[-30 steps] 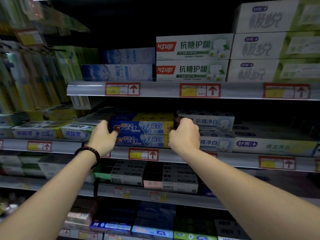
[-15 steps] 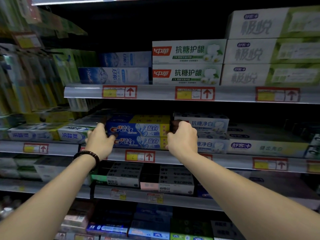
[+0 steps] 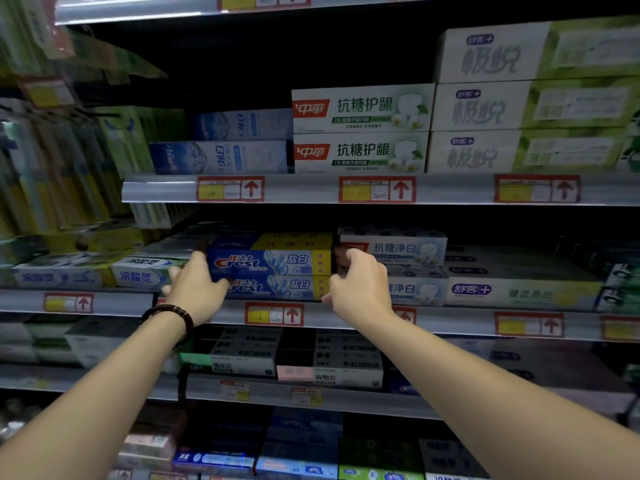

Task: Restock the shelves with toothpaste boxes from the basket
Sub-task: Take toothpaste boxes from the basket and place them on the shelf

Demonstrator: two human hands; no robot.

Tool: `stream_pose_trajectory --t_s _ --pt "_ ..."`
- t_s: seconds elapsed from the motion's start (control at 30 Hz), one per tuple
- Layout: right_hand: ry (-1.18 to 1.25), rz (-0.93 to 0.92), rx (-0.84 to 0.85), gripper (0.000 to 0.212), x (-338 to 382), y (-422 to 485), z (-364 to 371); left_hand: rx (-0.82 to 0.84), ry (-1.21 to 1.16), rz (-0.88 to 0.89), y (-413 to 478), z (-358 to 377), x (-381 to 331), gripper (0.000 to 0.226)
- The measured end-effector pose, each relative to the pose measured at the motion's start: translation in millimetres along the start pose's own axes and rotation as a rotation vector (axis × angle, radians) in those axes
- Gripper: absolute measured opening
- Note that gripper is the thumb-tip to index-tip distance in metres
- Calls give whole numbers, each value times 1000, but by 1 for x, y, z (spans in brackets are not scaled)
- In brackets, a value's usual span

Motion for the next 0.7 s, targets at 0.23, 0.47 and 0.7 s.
stream_pose_trajectory --t_s 0.23,0.47,0.7 --pt "121 -64 -19 38 -15 -16 -26 -112 -60 16 -15 -11 -12 45" --pt "176 -15 12 24 -39 -32 -55 -70 -177 -47 -52 -19 -24 75" --pt "288 115 197 33 -42 -54 -75 88 -368 -129 -92 -20 -41 78"
Point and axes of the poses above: each hand's wrist, its own y-axis towards the middle knuckle, its own z-axis out of the palm, x = y × z, the point moved 5 cm from there along y, towards the middle knuckle, and after that the axes turned 14 degrees about -x, right-handed, at the moved point
